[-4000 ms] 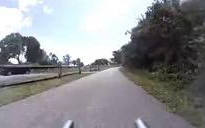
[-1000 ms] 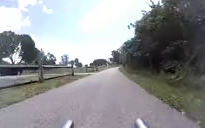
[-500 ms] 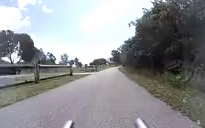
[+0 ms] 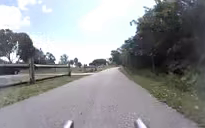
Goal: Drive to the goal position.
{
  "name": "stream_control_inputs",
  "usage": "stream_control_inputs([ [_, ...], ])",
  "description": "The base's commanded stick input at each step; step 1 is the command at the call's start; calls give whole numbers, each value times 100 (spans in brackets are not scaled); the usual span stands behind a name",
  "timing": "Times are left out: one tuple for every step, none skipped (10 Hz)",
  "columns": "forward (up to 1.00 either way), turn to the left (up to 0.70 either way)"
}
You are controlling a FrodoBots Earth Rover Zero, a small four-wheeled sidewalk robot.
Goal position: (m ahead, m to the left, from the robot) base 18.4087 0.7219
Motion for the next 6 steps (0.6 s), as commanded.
stream_control_inputs([
  [50,0],
  [50,0],
  [50,25],
  [50,19],
  [50,0],
  [50,0],
])
